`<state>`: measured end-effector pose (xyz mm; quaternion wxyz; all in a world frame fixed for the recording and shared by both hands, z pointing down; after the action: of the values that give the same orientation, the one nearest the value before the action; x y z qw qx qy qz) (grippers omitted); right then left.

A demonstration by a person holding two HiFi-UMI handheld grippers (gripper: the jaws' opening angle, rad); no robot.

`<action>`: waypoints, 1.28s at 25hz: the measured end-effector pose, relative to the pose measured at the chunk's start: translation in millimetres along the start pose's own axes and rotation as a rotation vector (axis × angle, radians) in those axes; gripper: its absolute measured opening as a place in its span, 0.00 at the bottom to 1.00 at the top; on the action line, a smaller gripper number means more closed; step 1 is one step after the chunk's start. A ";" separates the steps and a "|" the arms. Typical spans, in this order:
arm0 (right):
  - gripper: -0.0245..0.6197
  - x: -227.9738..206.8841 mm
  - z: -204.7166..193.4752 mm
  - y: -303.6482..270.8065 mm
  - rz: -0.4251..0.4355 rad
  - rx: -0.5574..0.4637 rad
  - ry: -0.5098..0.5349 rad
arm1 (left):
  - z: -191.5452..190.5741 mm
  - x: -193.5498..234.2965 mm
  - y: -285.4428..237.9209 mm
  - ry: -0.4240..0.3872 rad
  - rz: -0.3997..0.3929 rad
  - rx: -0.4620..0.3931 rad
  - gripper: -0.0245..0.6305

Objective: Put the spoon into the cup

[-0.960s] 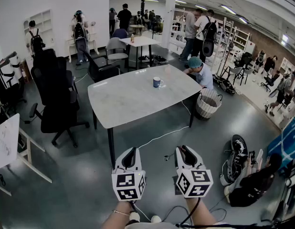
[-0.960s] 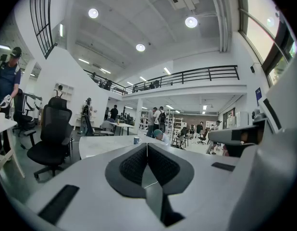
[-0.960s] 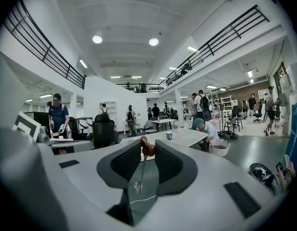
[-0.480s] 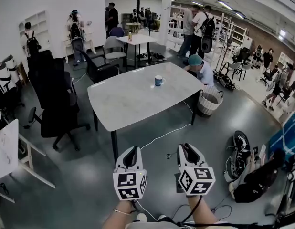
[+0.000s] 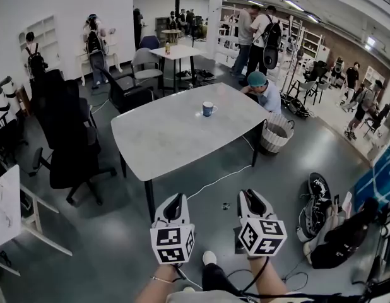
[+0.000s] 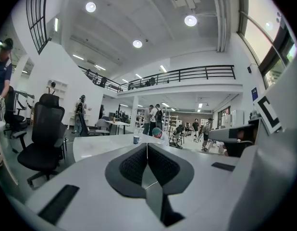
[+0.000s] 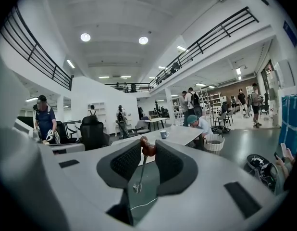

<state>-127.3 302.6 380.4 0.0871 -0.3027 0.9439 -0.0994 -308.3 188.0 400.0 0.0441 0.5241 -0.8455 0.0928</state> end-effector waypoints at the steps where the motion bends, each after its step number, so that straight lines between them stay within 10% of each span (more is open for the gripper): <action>1: 0.20 -3.5 1.4 -6.7 0.000 0.001 -0.002 | -0.1 0.1 -7.4 -0.001 0.000 0.002 0.07; 32: 0.20 -90.2 44.5 -247.7 0.078 0.061 -0.020 | 21.6 27.2 -257.2 -0.052 0.050 0.087 0.07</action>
<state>92.3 152.3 406.3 0.1094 -0.2639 0.9506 -0.1214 -89.9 48.2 411.9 -0.0028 0.5062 -0.8544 0.1168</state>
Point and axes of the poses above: the fingertips, and each gripper's own axes: y backward along the fingers, x to its left, z out of its top, the point moved 5 cm from there along y, backward along the fingers, and after that the axes turned 15 degrees about -z, right-handed, at the moved point
